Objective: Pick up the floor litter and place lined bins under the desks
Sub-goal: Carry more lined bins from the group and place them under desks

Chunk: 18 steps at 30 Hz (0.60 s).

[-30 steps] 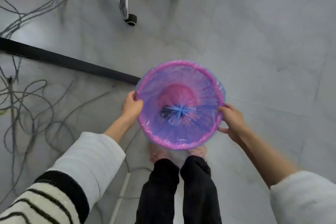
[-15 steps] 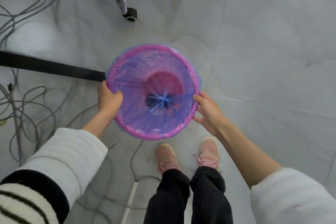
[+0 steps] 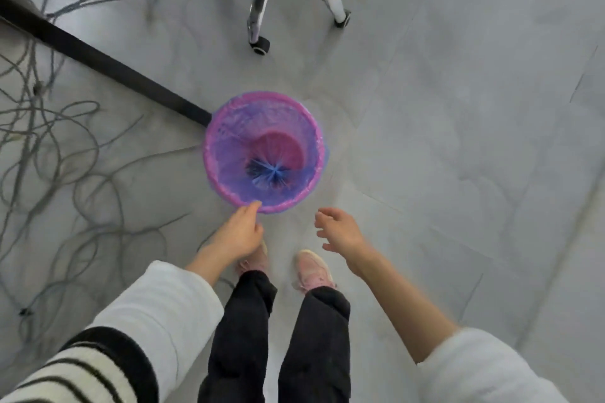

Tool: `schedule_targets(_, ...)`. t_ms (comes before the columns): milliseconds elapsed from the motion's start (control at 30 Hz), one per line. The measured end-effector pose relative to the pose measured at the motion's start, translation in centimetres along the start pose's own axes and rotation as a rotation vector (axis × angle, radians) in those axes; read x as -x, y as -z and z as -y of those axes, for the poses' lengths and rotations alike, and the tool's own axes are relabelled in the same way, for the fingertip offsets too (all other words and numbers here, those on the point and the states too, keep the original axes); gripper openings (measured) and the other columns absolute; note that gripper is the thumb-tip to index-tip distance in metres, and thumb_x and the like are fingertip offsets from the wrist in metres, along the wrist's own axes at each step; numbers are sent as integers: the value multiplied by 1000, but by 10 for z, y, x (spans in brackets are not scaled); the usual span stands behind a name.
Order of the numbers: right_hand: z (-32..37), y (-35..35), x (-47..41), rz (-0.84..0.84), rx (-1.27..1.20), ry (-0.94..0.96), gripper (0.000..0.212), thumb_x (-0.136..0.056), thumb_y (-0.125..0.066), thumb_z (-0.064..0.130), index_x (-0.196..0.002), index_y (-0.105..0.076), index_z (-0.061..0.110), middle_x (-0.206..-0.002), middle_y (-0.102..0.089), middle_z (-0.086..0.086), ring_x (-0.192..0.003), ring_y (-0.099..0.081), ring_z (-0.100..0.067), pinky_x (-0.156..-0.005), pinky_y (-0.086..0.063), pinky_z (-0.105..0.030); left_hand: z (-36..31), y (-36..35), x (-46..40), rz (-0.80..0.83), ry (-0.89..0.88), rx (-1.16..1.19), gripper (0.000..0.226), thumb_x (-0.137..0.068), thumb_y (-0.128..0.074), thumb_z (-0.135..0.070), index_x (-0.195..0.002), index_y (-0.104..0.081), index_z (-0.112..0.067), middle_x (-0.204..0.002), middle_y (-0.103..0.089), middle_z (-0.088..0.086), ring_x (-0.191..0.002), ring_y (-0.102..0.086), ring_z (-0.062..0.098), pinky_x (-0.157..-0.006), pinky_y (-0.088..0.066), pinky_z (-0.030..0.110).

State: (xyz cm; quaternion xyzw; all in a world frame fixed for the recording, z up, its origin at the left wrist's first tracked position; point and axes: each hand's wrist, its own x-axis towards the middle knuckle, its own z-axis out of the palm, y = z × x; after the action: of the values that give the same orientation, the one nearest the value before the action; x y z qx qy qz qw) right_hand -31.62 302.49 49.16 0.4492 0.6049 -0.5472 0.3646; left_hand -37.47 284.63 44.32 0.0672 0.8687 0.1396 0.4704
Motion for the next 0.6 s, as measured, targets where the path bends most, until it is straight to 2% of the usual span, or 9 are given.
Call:
schedule_targets(67,-9,-1,42,25,330,59,44,-96,-42,24,-138,-45,10,-127,-58,-9,-119,-54,-26,-104,-38,-33,-14,-10,48,31,76,115,50,-93,-45,-9,-141,-33,-2,-132,-52,22,-123,-49,31,-104,-32,31)
schedule_targets(167,-19,-2,100,65,791,218,46,-97,-39,24,-141,-39,10,-139,-50,-15,-128,-47,-29,-104,-36,-33,-22,-22,115,-15,146,357,45,-92,-47,-10,-137,-42,-5,-122,-60,17,-113,-57,30,-101,-41,34)
schedule_targets(233,-18,-11,132,104,944,287,47,-97,-37,23,-142,-37,10,-141,-46,-16,-129,-45,-30,-105,-35,-35,-14,-25,162,-59,179,465,41,-92,-48,-11,-133,-47,-5,-117,-62,15,-108,-59,29,-98,-43,33)
schedule_targets(367,-13,-45,193,172,1241,433,46,-97,-37,22,-141,-37,10,-139,-46,-18,-127,-46,-32,-103,-37,-36,16,-35,260,-116,257,547,37,-94,-46,-15,-130,-51,-9,-121,-61,12,-110,-58,27,-93,-41,27)
schedule_targets(500,-24,-103,250,274,1490,558,46,-97,-37,22,-142,-36,10,-139,-46,-18,-126,-47,-32,-102,-38,-36,63,-60,353,-266,385,716,35,-93,-46,-11,-126,-54,-6,-118,-63,16,-107,-59,29,-89,-41,26)
schedule_targets(600,-48,-161,292,331,1619,660,45,-97,-37,23,-139,-39,10,-135,-50,-18,-123,-50,-32,-100,-40,-36,96,-90,426,-374,452,894,34,-93,-47,-10,-125,-55,-5,-118,-63,19,-108,-59,31,-91,-43,29)
